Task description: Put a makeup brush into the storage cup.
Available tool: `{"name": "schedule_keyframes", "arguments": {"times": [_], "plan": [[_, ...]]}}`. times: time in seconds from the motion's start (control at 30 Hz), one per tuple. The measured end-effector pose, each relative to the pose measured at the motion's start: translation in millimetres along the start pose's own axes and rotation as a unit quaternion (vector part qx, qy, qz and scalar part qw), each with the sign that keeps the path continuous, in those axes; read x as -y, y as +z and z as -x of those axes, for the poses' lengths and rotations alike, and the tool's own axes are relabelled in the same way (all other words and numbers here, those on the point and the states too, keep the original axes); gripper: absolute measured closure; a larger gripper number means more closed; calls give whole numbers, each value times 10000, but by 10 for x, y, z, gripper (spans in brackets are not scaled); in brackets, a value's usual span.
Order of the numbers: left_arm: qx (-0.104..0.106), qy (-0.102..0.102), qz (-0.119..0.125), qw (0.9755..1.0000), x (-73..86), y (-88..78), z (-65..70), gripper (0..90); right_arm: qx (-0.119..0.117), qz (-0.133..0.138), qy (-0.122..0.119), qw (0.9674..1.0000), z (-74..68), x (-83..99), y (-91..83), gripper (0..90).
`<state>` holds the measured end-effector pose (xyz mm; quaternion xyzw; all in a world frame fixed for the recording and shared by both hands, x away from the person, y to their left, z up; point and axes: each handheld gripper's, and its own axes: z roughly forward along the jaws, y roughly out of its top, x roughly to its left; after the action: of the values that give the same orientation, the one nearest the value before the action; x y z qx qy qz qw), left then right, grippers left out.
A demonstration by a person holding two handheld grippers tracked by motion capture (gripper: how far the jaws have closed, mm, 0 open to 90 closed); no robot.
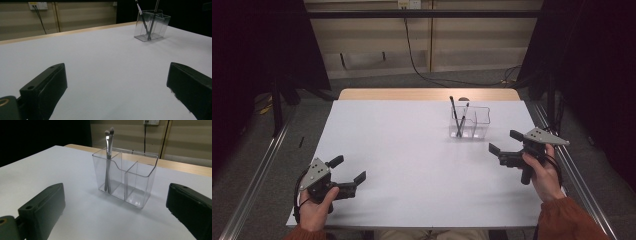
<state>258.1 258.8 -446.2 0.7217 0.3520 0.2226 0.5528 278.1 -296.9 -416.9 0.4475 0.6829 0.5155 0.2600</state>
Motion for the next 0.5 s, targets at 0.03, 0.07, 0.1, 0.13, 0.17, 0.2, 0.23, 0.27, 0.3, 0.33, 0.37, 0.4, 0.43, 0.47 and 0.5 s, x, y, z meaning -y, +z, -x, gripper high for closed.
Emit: {"name": "schedule_keyframes", "arguments": {"times": [0.03, 0.07, 0.1, 0.13, 0.17, 0.2, 0.23, 0.27, 0.3, 0.33, 0.37, 0.4, 0.43, 0.47, 0.5], "plan": [[-2, 0, -4, 10000, 1, -5, 0, 30, 4, 1, 43, 10000, -9, 20, -18, 16], [-10, -14, -7, 10000, 4, -8, -1, 30, 9, 28, 43, 10000, -17, 54, -42, 16], [-8, -10, -4, 10000, 4, -9, -3, 30, 22, 18, 40, 10000, -24, 86, -64, 16], [-17, -24, 16, 10000, 4, -12, -7, 30, 29, 9, 44, 10000, -26, 100, -73, 16], [-41, -41, 29, 10000, 4, -19, -4, 30, 63, 9, 48, 10000, -29, 125, -87, 18], [-38, -29, 27, 10000, 4, -22, -5, 30, 65, 5, 53, 10000, -35, 160, -110, 17], [-55, -41, 22, 10000, 6, -28, -4, 30, 67, 3, 56, 10000, -35, 172, -118, 17], [-69, -78, 24, 9999, 9, -35, -2, 30, 85, -5, 73, 9999, -34, 192, -134, 17], [-80, -75, 35, 9999, 9, -37, -3, 30, 113, 5, 78, 9999, -35, 214, -157, 17], [-92, -112, 56, 9999, 11, -40, -2, 30, 115, 5, 72, 9999, -35, 226, -173, 18], [-96, -117, 71, 9999, 9, -44, -2, 30, 115, 11, 73, 9999, -36, 241, -194, 16], [-94, -116, 71, 9999, 9, -45, -2, 30, 137, 38, 70, 9999, -35, 261, -221, 17], [-94, -104, 64, 9999, 9, -46, -1, 30, 137, 39, 79, 9999, -35, 273, -241, 16], [-85, -107, 82, 9999, 9, -47, 4, 30, 154, 43, 95, 9998, -40, 289, -266, 17], [-73, -127, 101, 9998, 9, -47, 7, 30, 169, 55, 85, 9998, -42, 308, -297, 16]]}}
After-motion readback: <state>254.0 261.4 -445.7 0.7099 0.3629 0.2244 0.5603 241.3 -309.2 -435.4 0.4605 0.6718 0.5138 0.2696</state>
